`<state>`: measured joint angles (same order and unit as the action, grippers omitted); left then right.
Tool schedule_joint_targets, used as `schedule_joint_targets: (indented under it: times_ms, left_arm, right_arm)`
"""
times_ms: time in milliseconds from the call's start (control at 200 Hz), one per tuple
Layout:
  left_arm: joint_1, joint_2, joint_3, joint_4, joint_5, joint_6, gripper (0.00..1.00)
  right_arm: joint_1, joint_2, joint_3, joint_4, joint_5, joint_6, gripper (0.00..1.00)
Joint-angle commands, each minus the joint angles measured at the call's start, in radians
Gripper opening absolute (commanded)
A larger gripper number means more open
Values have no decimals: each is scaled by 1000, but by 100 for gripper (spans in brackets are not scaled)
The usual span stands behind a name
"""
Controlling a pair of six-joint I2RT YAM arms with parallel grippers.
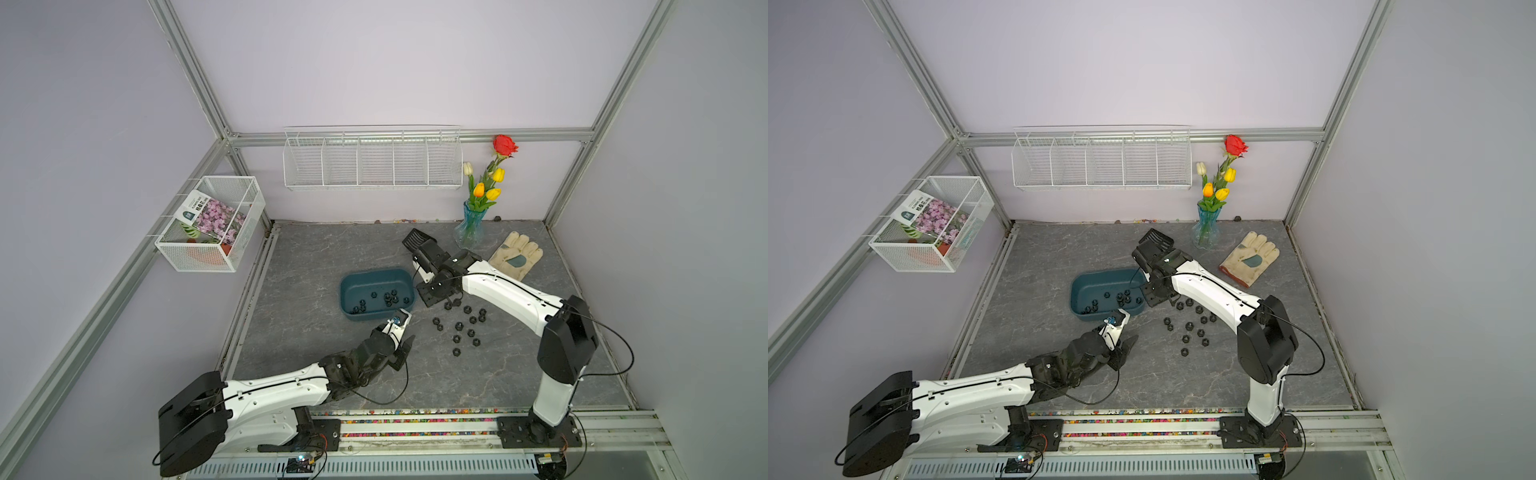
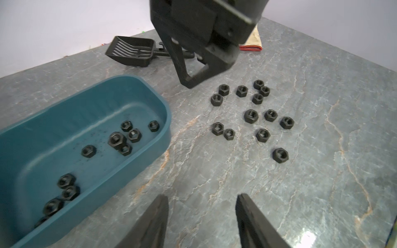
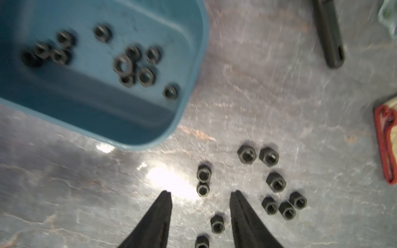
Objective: Put the nuts on the desktop into the storage box
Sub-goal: Pick up the nut from the center of the board.
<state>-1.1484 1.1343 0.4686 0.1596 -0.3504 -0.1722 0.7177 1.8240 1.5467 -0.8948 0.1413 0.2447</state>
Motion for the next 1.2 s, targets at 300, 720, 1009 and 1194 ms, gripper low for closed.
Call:
schedule_joint_targets:
  times_ms: [300, 720, 1009, 1194]
  left_arm:
    - [-22, 34, 22, 38, 34, -53, 55]
    - [-31, 35, 8, 31, 30, -75, 55]
    - [-31, 39, 8, 35, 25, -73, 55]
    - [-31, 41, 7, 37, 25, -78, 55]
  right_arm:
    - [-1, -8, -244, 157, -65, 34, 49]
    - [-29, 102, -249, 208, -79, 59, 45]
    - [-41, 118, -249, 211, -65, 57, 60]
    - [-42, 130, -259, 216, -74, 63, 52]
